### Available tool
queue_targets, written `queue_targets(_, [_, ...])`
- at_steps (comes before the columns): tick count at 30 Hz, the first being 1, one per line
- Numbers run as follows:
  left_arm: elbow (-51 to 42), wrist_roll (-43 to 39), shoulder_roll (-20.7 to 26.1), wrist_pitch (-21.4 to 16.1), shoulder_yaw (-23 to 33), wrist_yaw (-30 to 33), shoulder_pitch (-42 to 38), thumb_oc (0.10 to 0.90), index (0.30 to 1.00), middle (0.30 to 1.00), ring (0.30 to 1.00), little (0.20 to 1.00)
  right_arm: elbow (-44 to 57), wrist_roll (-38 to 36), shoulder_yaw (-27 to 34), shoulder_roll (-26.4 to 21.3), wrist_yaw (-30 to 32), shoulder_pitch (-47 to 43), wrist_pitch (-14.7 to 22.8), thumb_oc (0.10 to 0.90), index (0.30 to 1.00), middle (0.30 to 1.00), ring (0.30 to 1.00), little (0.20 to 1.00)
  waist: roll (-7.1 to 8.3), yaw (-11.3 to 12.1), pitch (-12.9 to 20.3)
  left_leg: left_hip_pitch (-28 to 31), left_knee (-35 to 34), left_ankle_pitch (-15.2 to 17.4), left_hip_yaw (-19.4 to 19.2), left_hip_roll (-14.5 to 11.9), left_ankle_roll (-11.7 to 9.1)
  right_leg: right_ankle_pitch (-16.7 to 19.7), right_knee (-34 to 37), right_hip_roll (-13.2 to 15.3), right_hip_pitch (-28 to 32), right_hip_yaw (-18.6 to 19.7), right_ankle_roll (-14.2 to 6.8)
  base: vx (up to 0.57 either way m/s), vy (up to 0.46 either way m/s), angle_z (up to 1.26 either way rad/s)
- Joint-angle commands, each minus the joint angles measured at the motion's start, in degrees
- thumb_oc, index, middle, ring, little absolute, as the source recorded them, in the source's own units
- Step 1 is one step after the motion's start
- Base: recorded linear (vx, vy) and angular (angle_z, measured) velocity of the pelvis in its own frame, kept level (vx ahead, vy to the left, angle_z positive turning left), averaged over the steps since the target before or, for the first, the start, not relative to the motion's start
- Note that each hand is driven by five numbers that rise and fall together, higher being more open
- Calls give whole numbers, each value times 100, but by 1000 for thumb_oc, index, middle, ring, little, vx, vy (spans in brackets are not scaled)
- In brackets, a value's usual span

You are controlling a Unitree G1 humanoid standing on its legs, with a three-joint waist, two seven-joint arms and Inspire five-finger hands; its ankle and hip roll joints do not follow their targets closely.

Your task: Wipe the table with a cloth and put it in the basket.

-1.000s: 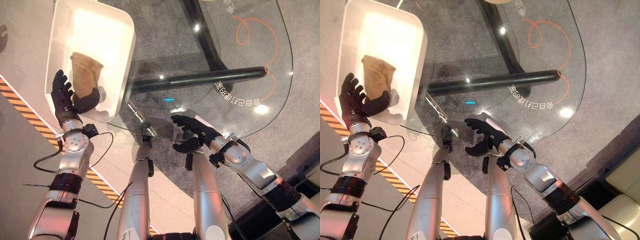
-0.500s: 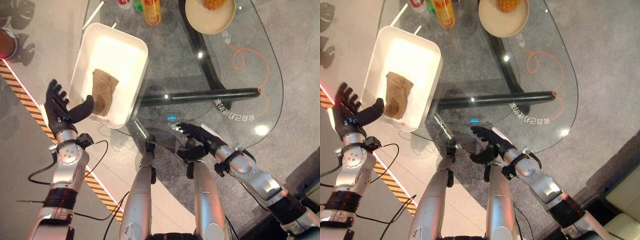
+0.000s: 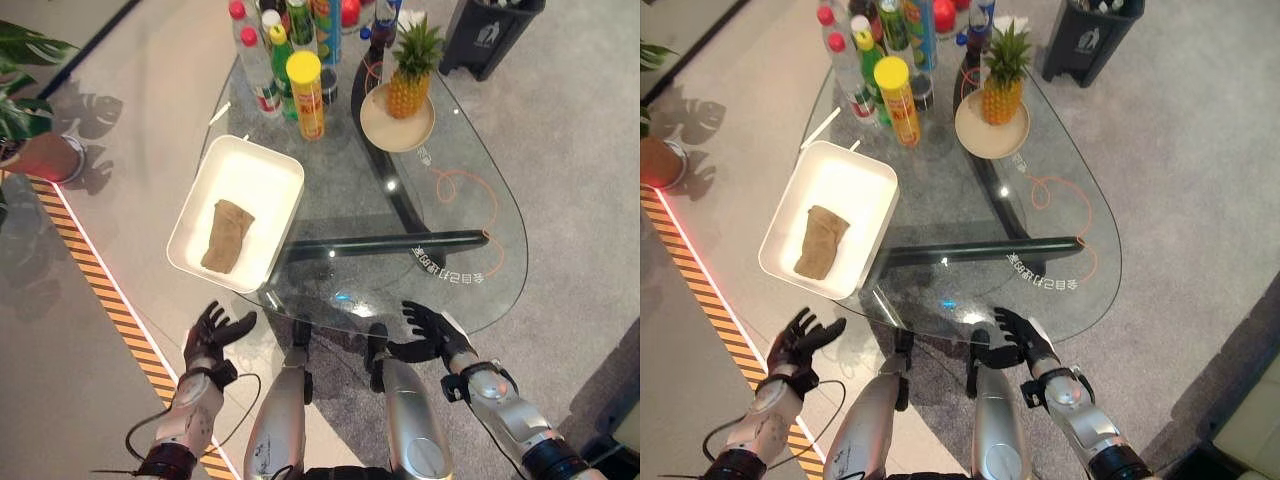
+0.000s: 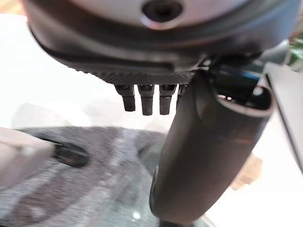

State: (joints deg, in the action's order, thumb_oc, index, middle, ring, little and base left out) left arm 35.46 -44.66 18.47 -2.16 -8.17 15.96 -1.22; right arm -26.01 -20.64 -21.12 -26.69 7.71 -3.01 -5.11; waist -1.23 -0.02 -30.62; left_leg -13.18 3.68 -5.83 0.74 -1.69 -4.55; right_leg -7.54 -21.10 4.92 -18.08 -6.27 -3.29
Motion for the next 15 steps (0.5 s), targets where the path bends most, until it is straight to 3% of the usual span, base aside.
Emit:
queue_targets(1, [271, 339, 9, 174, -45, -313, 370, 800, 900, 900, 900, 900, -105, -345, 92, 236, 88, 388, 279, 800, 900, 900, 900, 900, 196, -4, 737, 320, 331, 606, -80, 449, 51, 416, 1299, -199, 989, -317, -58, 26, -72, 4])
queue_targets(8, [1469, 472, -352, 454, -234, -477, 447, 800, 900, 900, 900, 900, -1287, -528, 221, 651, 281, 352, 281, 800, 900, 900, 900, 900, 193, -20, 1361, 871, -53, 544, -90, 318, 4, 486, 1717, -230, 1603, -298, -68, 32, -67, 3])
queue_targets(11, [2322, 563, -505, 386, -210, -603, 429, 800, 900, 900, 900, 900, -2203, -536, 317, 845, 169, 350, 425, 800, 900, 900, 900, 900, 197, -23, 1769, 1113, -187, 561, -110, 243, -6, 517, 1898, -246, 1849, -255, -79, 100, -36, -4])
queue_targets(15, [2903, 882, -533, 341, -215, -759, 420, 800, 900, 900, 900, 900, -2881, -449, 429, 977, 154, 381, 430, 800, 900, 900, 900, 900, 209, -44, 2030, 1302, -232, 610, -139, 181, 1, 538, 2028, -278, 2033, -165, -83, 53, -28, -7])
